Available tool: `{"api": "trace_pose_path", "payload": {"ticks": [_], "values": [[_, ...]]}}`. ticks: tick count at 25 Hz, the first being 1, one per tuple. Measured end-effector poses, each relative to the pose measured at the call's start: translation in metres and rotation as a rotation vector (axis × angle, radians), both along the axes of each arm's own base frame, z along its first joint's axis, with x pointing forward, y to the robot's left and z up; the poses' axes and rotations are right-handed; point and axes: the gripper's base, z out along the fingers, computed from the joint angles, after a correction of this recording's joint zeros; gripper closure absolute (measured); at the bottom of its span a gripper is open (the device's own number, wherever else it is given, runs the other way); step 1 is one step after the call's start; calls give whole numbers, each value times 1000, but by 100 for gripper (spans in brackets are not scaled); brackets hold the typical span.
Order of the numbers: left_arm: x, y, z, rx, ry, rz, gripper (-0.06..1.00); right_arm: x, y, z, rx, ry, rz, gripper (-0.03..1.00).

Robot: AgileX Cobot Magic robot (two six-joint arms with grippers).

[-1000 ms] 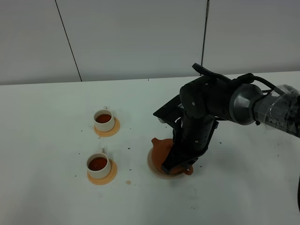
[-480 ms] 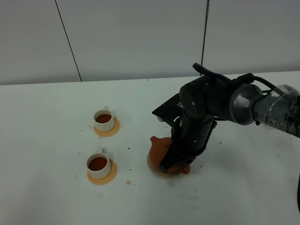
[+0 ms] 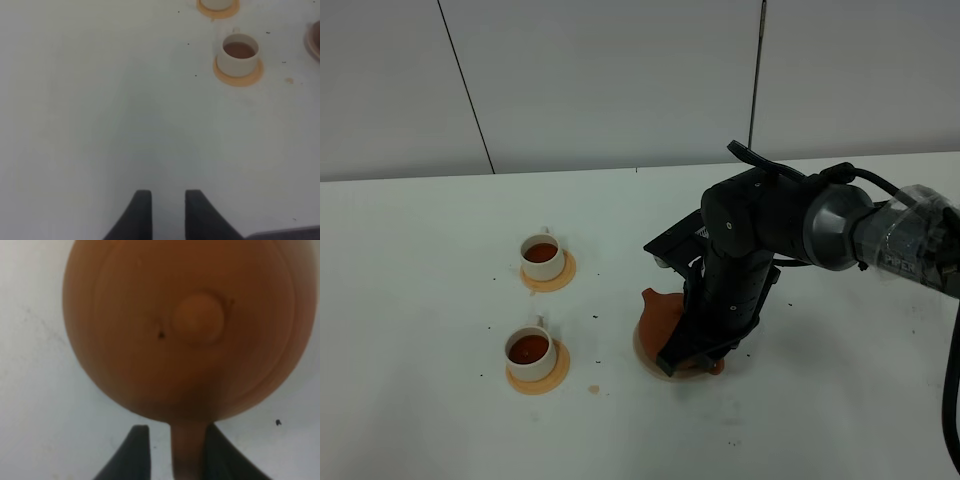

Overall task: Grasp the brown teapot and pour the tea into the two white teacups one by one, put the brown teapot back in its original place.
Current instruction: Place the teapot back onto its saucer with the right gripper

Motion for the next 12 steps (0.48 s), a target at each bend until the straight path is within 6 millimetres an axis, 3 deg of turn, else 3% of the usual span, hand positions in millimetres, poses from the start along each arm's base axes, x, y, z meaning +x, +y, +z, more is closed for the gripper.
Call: {"api": "trace_pose_path", "payload": {"ticks": [12], "values": [[0, 0, 0, 0, 0, 0, 71, 2, -2, 1, -23, -23, 12, 62]]}}
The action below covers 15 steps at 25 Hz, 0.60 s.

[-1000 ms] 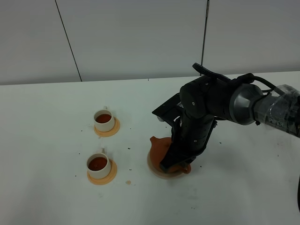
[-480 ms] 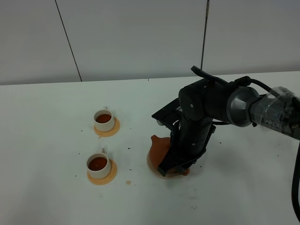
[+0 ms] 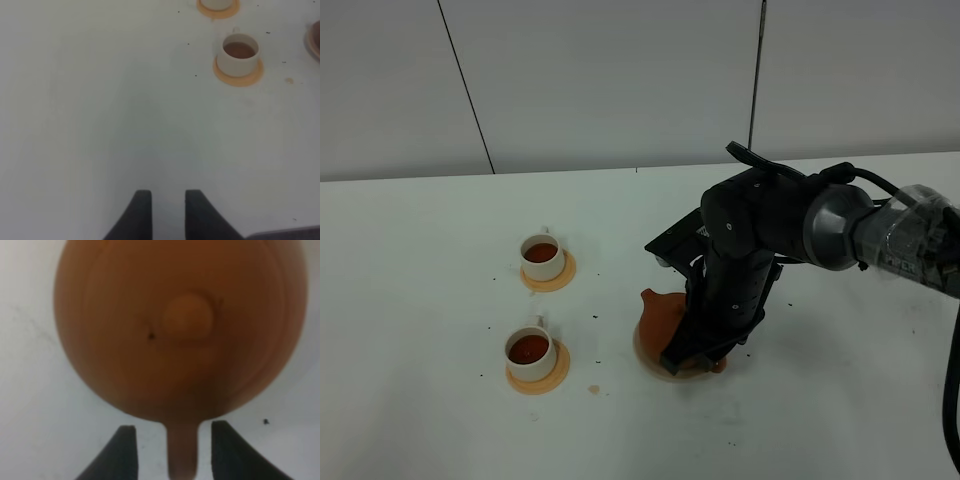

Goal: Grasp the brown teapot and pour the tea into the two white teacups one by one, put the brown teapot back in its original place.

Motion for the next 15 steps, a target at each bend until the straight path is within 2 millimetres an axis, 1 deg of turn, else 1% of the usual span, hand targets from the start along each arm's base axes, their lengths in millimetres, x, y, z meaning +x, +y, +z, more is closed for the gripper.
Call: {"api": "trace_pose_path", "payload": {"ticks": [2, 4, 9, 12, 15], "values": [[0, 0, 0, 0, 0, 0, 71, 1, -1, 4, -9, -18, 2, 62], [0, 0, 0, 0, 0, 0, 71, 1, -3, 12, -9, -44, -2, 62], [0, 0, 0, 0, 0, 0, 71, 0, -8, 38, 2, -115, -18, 62], [0, 0, 0, 0, 0, 0, 71, -1, -10, 60, 35, -179, -30, 62], [0, 0, 0, 0, 0, 0, 71, -5, -16, 92, 85, -262, -59, 62]]}}
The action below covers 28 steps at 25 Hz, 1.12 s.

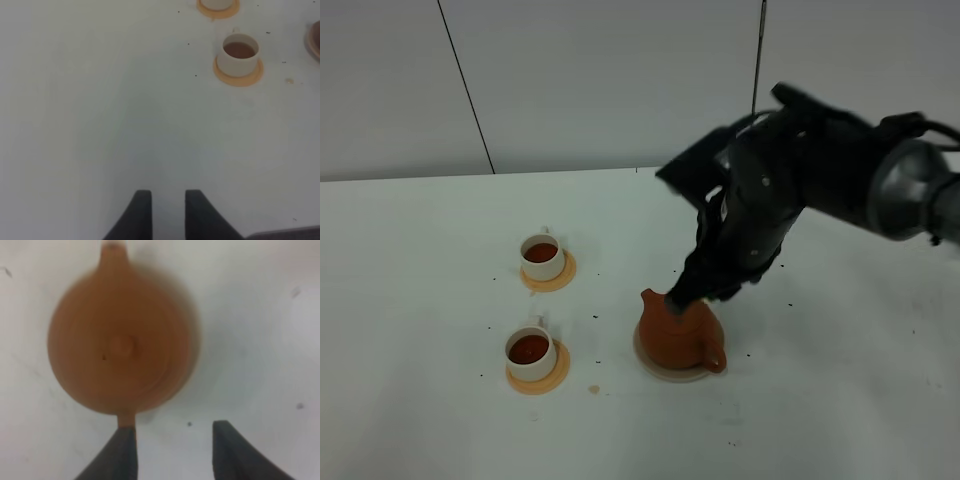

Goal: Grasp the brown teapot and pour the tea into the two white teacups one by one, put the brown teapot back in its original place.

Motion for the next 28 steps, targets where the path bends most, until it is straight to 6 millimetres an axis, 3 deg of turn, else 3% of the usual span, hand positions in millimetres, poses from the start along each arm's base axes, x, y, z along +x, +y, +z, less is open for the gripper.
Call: {"api": "trace_pose_path", "payload": {"ticks": [8, 12, 15, 20, 24, 28], "values": [[0, 0, 0, 0, 0, 0, 71, -18, -39, 90, 135, -233, -90, 64], [0, 0, 0, 0, 0, 0, 71, -41, -78, 119, 227, -357, -154, 68], [0, 0, 0, 0, 0, 0, 71, -67, -117, 128, 294, -440, -246, 68], [0, 0, 0, 0, 0, 0, 71, -125, -174, 123, 358, -577, -355, 69], [0, 0, 0, 0, 0, 0, 71, -177, -207, 129, 408, -725, -418, 69], [0, 0, 0, 0, 0, 0, 71, -222, -232, 135, 341, -791, -499, 69]]}}
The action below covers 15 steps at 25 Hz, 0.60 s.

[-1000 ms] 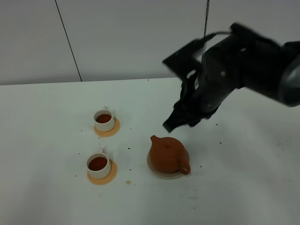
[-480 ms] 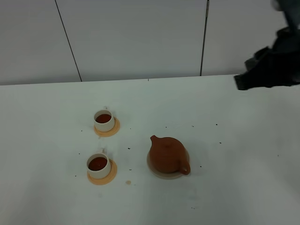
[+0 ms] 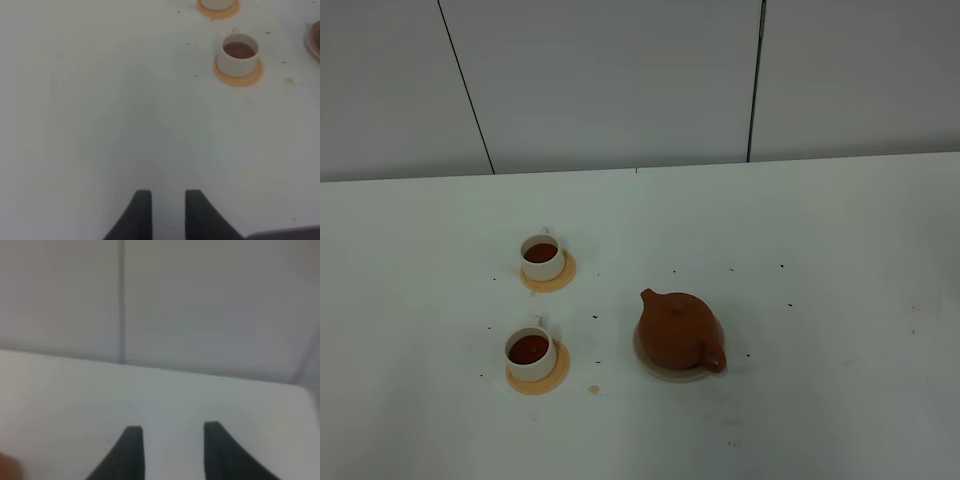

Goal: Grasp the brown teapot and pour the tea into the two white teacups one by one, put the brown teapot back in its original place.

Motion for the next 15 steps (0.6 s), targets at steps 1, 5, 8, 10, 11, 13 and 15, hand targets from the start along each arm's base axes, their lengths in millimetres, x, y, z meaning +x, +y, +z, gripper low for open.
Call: {"api": "trace_pose_path", "payload": {"ticks": [1, 5, 8, 10, 11, 13, 15], "values": [[0, 0, 0, 0, 0, 0, 71, -8, -5, -1, -25, 22, -33, 69], [0, 0, 0, 0, 0, 0, 71, -42, -19, -5, -63, 54, -115, 69], [0, 0, 0, 0, 0, 0, 71, -61, -23, -7, -30, 65, -145, 69], [0, 0, 0, 0, 0, 0, 71, -73, -25, -11, -13, 86, -163, 69], [0, 0, 0, 0, 0, 0, 71, -78, -27, -15, -1, 99, -172, 69], [0, 0, 0, 0, 0, 0, 71, -90, -29, -26, 24, 113, -190, 69], [0, 0, 0, 0, 0, 0, 71, -103, -31, -40, 69, 103, -208, 69]]}}
